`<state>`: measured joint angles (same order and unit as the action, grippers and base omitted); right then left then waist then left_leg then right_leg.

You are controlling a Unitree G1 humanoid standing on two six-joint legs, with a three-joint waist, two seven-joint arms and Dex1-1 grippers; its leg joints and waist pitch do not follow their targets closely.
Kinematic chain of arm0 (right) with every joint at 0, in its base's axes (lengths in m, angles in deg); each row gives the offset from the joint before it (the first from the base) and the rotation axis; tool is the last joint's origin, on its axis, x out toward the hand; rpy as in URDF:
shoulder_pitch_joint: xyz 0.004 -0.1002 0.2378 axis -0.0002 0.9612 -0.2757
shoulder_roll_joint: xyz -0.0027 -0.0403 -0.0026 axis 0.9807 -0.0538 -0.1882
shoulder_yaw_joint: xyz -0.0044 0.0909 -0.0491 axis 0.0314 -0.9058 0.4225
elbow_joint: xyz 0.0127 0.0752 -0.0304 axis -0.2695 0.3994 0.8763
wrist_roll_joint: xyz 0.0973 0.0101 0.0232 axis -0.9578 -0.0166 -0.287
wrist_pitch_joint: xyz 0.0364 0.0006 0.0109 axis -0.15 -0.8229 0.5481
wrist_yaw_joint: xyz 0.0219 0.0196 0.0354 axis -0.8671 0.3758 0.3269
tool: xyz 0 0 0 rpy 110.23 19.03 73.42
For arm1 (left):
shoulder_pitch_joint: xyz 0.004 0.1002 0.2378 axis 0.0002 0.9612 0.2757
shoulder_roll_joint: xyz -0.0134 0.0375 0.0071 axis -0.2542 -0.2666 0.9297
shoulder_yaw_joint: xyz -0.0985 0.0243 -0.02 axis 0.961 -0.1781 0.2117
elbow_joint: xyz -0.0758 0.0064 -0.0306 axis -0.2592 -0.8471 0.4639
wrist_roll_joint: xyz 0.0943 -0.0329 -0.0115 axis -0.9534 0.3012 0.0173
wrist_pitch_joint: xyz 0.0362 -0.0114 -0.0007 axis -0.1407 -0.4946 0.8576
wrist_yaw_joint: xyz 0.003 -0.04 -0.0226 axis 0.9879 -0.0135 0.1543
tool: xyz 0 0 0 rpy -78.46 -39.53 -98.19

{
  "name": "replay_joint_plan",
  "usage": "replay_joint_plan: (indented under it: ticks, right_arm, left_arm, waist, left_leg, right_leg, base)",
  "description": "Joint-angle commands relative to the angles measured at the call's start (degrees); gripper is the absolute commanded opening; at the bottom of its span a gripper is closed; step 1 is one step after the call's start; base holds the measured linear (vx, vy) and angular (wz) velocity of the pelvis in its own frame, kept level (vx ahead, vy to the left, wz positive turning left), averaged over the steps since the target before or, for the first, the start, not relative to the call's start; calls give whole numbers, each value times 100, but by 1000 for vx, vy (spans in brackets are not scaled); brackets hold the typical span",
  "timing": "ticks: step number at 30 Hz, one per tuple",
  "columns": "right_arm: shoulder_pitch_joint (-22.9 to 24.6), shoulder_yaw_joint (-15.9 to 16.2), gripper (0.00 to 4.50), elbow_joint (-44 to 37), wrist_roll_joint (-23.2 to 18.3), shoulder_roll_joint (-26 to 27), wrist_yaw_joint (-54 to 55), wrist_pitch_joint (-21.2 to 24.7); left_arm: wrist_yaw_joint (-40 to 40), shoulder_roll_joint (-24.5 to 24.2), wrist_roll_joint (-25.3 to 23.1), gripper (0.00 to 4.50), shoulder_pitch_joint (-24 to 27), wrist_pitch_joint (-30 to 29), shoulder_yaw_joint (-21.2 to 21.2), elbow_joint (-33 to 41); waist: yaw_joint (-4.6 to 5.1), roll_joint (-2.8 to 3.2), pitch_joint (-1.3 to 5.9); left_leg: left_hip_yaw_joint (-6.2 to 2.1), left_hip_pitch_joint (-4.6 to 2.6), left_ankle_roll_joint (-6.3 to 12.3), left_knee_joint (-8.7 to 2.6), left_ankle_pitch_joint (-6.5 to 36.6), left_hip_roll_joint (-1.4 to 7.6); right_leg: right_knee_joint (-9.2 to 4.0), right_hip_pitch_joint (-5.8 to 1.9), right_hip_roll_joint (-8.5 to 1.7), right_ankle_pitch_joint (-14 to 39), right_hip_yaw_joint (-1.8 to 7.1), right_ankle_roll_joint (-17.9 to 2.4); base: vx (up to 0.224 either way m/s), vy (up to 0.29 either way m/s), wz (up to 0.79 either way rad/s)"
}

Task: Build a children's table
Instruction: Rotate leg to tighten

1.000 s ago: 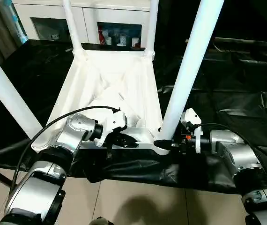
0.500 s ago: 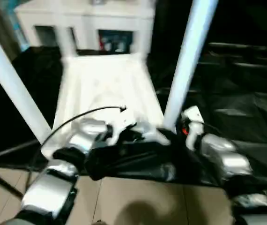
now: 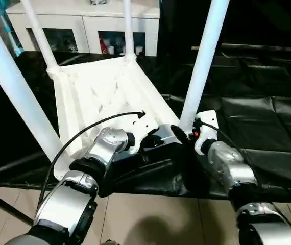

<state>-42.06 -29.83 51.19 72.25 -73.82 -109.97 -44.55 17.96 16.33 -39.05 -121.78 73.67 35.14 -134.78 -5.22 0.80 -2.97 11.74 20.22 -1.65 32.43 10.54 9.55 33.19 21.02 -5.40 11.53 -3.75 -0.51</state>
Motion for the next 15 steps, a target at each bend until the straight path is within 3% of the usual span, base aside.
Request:
replay_joint_plan:
  ticks: [1, 2, 5, 6, 7, 9, 11, 15]
  right_arm:
    - [118, 777, 381, -262, -98, 61, -1237, 28]
    - [143, 771, 381, -288, -109, -106, -1467, -39]
    - [157, 729, 381, -295, -110, -453, -1933, -135]
    - [162, 727, 381, -305, -111, -517, -2039, -137]
    - [173, 747, 381, -331, -112, -627, -2223, -135]
    - [198, 771, 381, -380, -92, -779, -2512, -156]
    - [208, 794, 381, -424, -102, -862, -2663, -157]
    - [224, 891, 381, -513, -121, -1026, -3093, -128]
  left_arm:
    - [-497, 157, 270, 0, 114, 304, -120, 354]
    - [-723, 64, 295, 0, 184, 314, -149, 445]
    - [-1293, -147, 379, 0, 366, 322, -231, 690]
    - [-1391, -188, 390, 0, 401, 323, -245, 739]
    - [-1608, -263, 442, 0, 467, 293, -268, 844]
    - [-1947, -374, 512, 0, 573, 234, -292, 1018]
    - [-2193, -460, 554, 0, 640, 154, -320, 1156]
    - [-2813, -804, 594, 0, 857, -82, -465, 1609]
  waist:
    - [-33, -91, 285]
    - [-57, -95, 288]
    - [-93, -30, 327]
    - [-101, -65, 349]
    - [-122, -7, 368]
    - [-162, -11, 415]
    - [-170, -7, 422]
    - [-149, -13, 433]
  left_leg:
    - [-202, -61, 250, -437, 1488, 438]
    - [-193, -43, 317, -420, 1394, 446]
    - [-169, -31, 381, -382, 1122, 459]
    - [-157, -8, 466, -342, 933, 450]
    - [-157, -2, 513, -325, 804, 451]
    - [-135, 34, 796, -228, 324, 434]
    - [-137, 51, 927, -212, 274, 419]
    - [-147, 73, 920, -201, 323, 445]
  right_leg:
    - [-437, -100, -494, 1652, 295, -1147]
    - [-422, -132, -488, 1507, 280, -1197]
    - [-344, -130, -472, 1005, 268, -1387]
    - [-288, -153, -461, 642, 264, -1478]
    - [-252, -155, -463, 426, 263, -1521]
    - [-118, -132, -430, -587, 258, -1698]
    - [-98, -135, -423, -717, 232, -1722]
    - [-90, -114, -414, -487, 220, -1739]
  base:
    - [0, 0, 0]
    - [0, 0, 0]
    - [0, 0, 0]
    - [0, 0, 0]
    - [0, 0, 0]
    - [0, 0, 0]
    - [0, 0, 0]
    - [0, 0, 0]
